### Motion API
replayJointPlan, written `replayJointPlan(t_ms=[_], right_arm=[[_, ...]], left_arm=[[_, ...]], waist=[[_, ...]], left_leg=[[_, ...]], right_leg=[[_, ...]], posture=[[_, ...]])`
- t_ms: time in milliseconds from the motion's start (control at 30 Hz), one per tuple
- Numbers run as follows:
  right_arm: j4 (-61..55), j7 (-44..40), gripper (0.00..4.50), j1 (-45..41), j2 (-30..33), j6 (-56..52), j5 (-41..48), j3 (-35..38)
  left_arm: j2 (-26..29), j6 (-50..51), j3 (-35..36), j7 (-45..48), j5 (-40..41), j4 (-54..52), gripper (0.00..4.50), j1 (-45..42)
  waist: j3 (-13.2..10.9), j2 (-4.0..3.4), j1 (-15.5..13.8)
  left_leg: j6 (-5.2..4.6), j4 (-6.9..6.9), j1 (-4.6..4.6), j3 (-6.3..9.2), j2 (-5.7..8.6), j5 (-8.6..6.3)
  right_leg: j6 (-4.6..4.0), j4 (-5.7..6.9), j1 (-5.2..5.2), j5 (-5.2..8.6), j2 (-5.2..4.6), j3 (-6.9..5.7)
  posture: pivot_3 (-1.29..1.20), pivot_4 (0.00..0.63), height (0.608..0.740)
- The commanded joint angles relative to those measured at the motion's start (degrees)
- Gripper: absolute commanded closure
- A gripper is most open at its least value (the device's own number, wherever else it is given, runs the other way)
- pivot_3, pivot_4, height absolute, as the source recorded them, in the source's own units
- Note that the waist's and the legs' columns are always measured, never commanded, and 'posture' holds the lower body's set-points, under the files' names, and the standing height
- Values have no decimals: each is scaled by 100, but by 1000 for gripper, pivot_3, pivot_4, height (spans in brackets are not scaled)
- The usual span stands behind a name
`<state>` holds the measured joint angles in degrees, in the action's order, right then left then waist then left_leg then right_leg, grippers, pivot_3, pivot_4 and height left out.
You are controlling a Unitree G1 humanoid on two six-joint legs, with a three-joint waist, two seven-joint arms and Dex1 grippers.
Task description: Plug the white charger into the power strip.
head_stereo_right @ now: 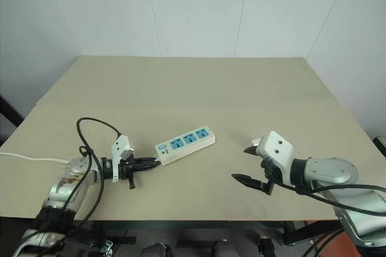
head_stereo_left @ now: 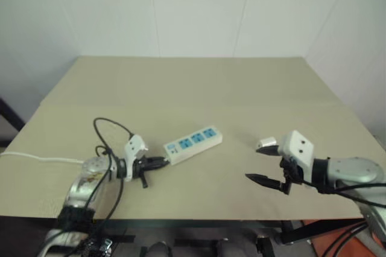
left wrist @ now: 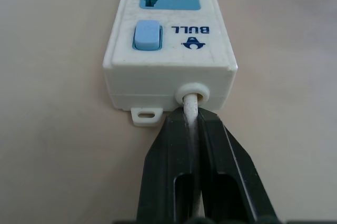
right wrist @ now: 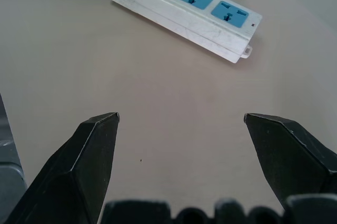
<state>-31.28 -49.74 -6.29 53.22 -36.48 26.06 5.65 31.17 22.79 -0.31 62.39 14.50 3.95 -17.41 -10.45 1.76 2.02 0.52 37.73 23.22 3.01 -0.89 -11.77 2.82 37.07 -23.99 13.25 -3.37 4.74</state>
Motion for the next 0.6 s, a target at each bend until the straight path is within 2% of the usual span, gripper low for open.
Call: replayJointPlan(t_ms=[33, 233, 367, 600], right_arm=[[13, -22, 0, -207, -72, 204, -40, -37], [159, -49, 0, -332, -179, 344, -196, -251], [176, -68, 0, -297, -189, 395, -225, -225], [198, -83, 0, -174, -152, 443, -251, -82]], left_arm=[[128, 656, 114, -493, 164, -1045, 4484, 167], [313, 1117, 37, -892, 108, -1498, 4484, 196], [301, 1150, -10, -930, 210, -1535, 3364, 169], [579, 1215, 105, -586, 629, -1767, 1076, 198]], waist=[[0, 0, 9], [0, 0, 9], [0, 1, 9], [0, 1, 14]], left_leg=[[0, 0, 0, 0, 0, 0], [0, 0, 1, -1, 0, 0], [0, 0, 4, -1, 0, 0], [0, -1, 3, -2, 0, 0]], right_leg=[[0, 0, 0, 0, 0, 0], [0, -4, -2, 0, 1, 0], [0, -5, -3, 0, 0, 0], [0, -5, -3, 0, 0, 0]], posture=[[0, 150, 740], [0, 150, 740], [0, 150, 740], [0, 150, 740]])
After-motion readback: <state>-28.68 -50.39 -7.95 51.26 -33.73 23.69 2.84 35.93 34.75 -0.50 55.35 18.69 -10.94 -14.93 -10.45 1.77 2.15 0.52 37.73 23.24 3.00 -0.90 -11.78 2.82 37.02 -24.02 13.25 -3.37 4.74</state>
